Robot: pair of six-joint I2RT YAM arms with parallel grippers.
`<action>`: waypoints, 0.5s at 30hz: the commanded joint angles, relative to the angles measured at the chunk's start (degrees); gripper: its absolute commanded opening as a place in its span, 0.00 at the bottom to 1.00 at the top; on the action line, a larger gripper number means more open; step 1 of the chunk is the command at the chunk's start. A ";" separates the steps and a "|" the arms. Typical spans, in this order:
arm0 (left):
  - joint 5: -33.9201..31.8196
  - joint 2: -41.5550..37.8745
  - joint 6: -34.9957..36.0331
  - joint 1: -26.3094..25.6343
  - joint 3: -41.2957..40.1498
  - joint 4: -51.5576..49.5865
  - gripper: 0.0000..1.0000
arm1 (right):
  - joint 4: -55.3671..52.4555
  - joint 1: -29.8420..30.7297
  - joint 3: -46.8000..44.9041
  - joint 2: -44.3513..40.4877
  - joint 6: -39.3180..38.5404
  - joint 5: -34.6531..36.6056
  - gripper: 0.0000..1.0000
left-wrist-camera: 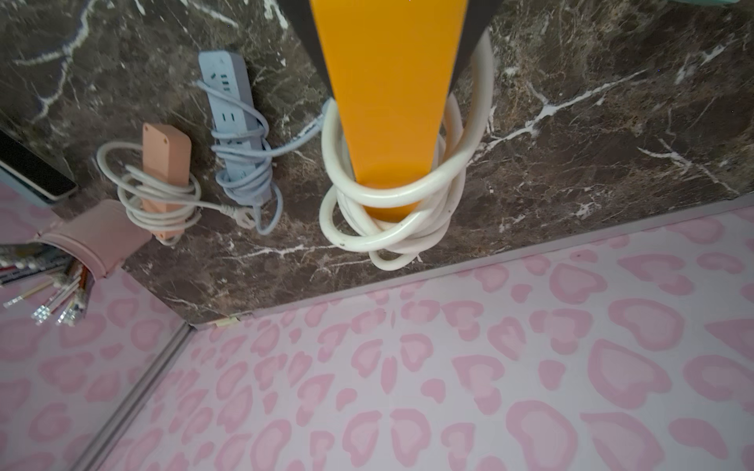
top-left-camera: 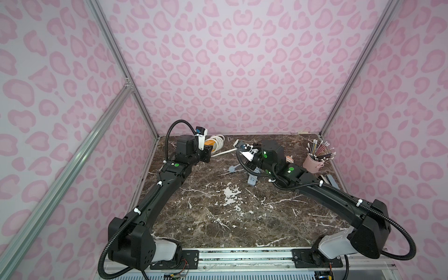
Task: Wrap the cord around the power strip
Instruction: Wrap the power cord around the power strip.
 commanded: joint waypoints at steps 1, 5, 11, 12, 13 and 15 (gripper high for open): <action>7.87 -0.77 7.46 -2.35 1.34 -10.57 0.03 | 4.06 -3.09 7.27 2.45 -4.91 0.37 0.00; 19.80 -1.90 8.50 -6.78 3.20 -16.80 0.03 | 1.57 -9.25 15.52 8.82 -2.95 -11.13 0.00; 44.18 -8.56 5.66 -8.26 2.48 -11.77 0.03 | -7.14 -18.33 28.49 21.11 -0.29 -27.87 0.00; 48.42 -10.09 2.30 -8.25 1.54 -6.89 0.03 | -8.12 -19.69 29.67 22.72 1.15 -31.85 0.00; 51.10 -11.30 -1.30 -8.25 0.54 -1.68 0.03 | -8.20 -20.71 30.11 23.79 3.20 -34.34 0.00; 55.26 -13.75 -13.09 -8.25 -2.65 15.71 0.03 | -8.65 -22.34 29.60 25.27 6.11 -41.32 0.00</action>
